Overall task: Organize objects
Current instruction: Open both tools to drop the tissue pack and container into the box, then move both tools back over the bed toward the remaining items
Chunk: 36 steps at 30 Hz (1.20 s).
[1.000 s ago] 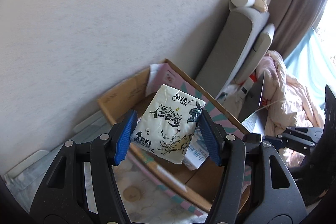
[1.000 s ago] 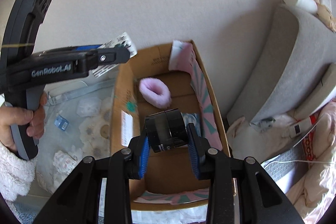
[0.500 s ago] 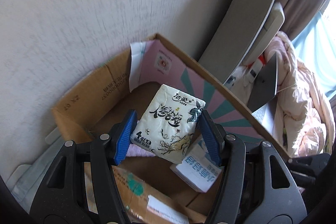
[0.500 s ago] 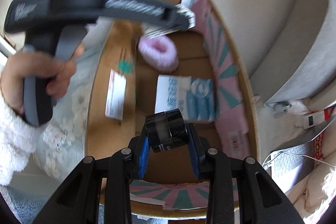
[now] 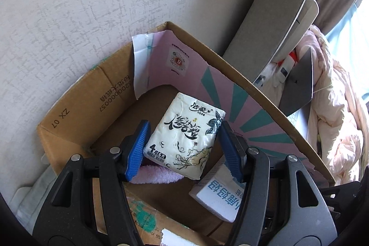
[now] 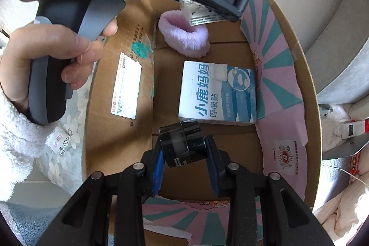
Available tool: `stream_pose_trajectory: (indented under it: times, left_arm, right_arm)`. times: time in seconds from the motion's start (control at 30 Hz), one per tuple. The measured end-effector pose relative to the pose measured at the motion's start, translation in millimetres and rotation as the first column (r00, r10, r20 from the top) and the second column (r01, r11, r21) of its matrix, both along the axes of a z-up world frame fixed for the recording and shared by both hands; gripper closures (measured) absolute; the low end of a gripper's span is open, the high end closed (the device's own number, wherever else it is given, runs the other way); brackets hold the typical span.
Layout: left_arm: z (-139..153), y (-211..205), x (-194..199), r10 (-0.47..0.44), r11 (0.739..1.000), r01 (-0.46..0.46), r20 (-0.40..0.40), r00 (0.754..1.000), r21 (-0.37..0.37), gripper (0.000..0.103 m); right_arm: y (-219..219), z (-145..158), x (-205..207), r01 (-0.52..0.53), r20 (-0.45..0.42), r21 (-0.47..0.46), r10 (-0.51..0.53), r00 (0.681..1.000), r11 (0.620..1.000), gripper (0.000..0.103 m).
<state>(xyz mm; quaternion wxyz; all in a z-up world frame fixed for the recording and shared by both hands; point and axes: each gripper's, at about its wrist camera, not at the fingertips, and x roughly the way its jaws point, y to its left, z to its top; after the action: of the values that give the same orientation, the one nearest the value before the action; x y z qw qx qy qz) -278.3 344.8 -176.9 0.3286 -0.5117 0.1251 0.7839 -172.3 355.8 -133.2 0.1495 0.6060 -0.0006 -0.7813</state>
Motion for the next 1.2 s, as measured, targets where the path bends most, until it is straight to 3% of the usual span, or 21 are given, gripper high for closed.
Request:
stream_pose_trajectory:
  times: [0.17, 0.23, 0.3, 0.33, 0.47, 0.6, 0.8, 0.97, 1.2]
  left_arm:
    - [9, 2, 0, -0.011, 1.0, 0.01, -0.022, 1.0, -0.028, 0.042]
    - [13, 4, 1, -0.024, 0.999, 0.022, -0.031, 0.999, -0.045, 0.002]
    - [18, 5, 4, -0.041, 0.999, 0.039, -0.054, 0.998, -0.037, 0.0]
    - [20, 5, 4, -0.044, 0.999, 0.042, -0.059, 0.997, -0.034, 0.0]
    - [26, 3, 7, -0.044, 0.999, 0.042, -0.069, 0.997, -0.034, 0.0]
    - [34, 1, 14, -0.037, 0.999, 0.035, -0.071, 0.997, -0.02, 0.0]
    - [49, -8, 25, -0.016, 1.0, 0.017, -0.065, 0.998, 0.02, 0.0]
    - [79, -43, 28, 0.005, 1.0, -0.003, -0.077, 0.997, 0.028, 0.0]
    - [114, -95, 47, 0.107, 0.992, -0.1, -0.088, 0.99, 0.079, 0.0]
  right_arm:
    - [1, 1, -1, 0.006, 0.007, -0.002, -0.006, 1.0, 1.0, 0.072]
    - [2, 4, -2, 0.012, 0.005, -0.017, -0.012, 1.0, 1.0, 0.058]
    - [4, 6, -1, 0.029, 0.001, -0.022, -0.029, 1.0, 0.999, 0.019]
    - [4, 7, 0, 0.035, -0.005, -0.021, -0.035, 0.999, 0.999, 0.015]
    - [10, 10, 3, 0.074, 0.004, -0.043, -0.074, 0.997, 0.996, 0.014]
    - [12, 19, 9, 0.074, -0.03, -0.038, -0.076, 0.997, 0.997, 0.003]
    - [18, 29, 15, 0.091, -0.046, -0.03, -0.093, 0.995, 0.995, 0.003]
    - [11, 43, 24, 0.109, -0.068, -0.036, -0.111, 0.992, 0.993, 0.002]
    - [-7, 64, 30, 0.086, -0.128, -0.045, -0.092, 0.988, 0.995, 0.001]
